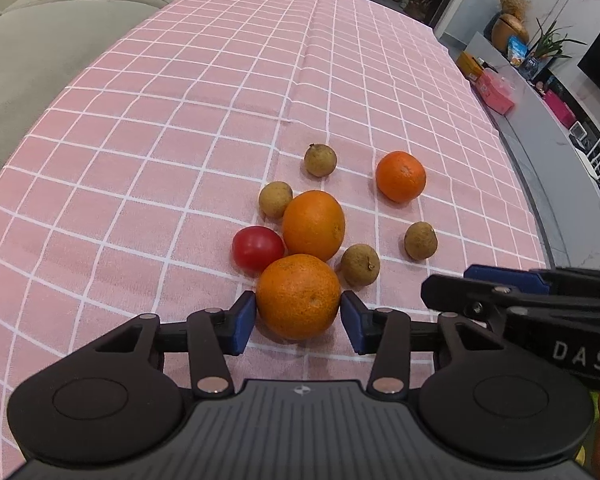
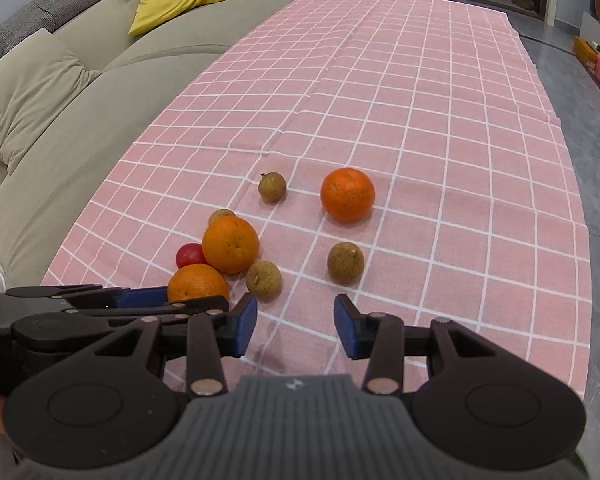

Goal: Organize fruits
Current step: 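Grasp an orange with the left tool while the right tool grasps another orange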

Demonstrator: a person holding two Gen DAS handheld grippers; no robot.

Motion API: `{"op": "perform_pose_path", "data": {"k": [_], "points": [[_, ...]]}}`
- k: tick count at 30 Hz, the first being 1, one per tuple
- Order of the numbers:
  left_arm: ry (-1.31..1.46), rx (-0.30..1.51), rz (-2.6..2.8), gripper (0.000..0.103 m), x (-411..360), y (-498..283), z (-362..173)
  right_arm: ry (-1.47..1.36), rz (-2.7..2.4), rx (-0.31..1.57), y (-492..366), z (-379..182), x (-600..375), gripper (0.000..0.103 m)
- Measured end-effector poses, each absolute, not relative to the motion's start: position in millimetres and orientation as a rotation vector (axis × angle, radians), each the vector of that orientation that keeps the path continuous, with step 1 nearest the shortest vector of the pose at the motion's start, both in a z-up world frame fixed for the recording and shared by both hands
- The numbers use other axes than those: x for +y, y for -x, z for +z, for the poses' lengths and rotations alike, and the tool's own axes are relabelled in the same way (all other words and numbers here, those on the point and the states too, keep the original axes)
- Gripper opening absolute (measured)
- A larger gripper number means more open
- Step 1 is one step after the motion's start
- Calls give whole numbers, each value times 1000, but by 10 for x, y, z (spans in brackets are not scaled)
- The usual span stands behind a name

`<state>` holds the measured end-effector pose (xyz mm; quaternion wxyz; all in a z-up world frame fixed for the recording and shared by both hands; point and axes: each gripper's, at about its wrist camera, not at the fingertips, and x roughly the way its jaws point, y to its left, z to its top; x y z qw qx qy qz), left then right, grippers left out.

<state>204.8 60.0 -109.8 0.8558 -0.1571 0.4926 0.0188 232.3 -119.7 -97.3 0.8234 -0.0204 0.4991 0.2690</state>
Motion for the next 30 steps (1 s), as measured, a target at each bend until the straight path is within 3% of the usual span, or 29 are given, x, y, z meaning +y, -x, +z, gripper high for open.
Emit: {"op": "perform_pose_path", "data": {"k": [14,30], "points": [[430,962,200,50,1079,-1911,-655,132,659,1045,-2435,-987,-694,41],[524,980,246,50,1278,-1932,-746,131,655,1089,-2692,-1244,-316,43]]}}
